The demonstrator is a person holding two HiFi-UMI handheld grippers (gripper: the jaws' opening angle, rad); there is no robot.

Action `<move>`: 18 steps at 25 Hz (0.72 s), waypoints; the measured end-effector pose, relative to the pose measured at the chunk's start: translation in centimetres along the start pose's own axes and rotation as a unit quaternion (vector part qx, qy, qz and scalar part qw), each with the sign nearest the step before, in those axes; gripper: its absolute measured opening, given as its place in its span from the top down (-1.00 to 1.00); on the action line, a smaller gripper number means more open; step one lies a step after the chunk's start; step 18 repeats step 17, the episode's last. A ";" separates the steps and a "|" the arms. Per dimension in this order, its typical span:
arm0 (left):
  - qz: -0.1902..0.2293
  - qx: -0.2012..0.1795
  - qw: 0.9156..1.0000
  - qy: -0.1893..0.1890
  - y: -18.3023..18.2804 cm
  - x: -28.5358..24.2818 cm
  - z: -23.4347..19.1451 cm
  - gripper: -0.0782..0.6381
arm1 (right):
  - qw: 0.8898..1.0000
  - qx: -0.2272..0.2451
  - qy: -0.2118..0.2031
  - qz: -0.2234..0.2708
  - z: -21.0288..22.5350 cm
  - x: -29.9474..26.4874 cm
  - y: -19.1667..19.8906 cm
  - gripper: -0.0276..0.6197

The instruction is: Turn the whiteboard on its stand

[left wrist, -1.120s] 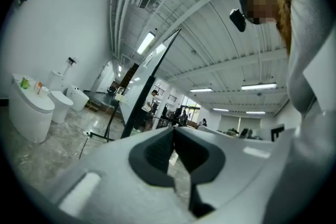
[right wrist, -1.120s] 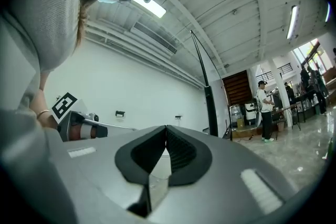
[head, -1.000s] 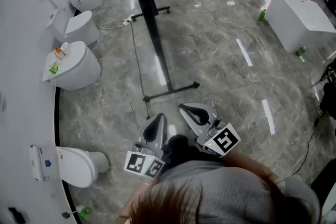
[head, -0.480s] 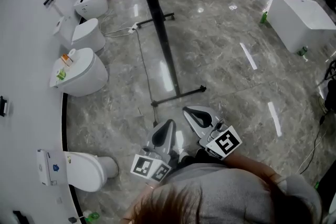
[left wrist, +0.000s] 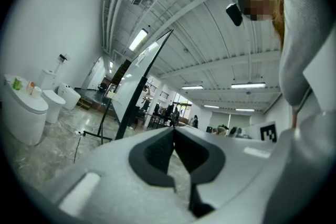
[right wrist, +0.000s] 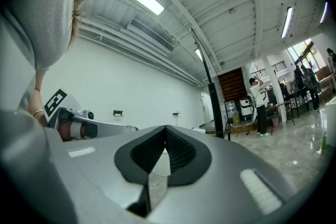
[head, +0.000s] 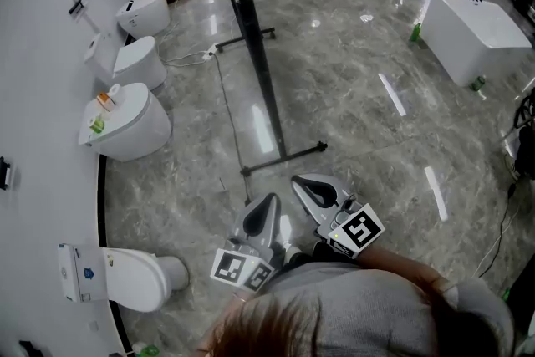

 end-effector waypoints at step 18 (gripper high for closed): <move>0.004 0.012 1.000 -0.003 -0.1 0.0 -0.9 0.79 | 1.000 0.012 -0.005 -0.011 0.0 -0.8 0.0 0.90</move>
Point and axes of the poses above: the fingertips, and each gripper's own axes: x backward along the fingers, z to its right, y out of its underside, the point moved 7 cm from there along x, backward along the fingers, and after that the axes turned 13 degrees about -x, right-handed, at the moved point
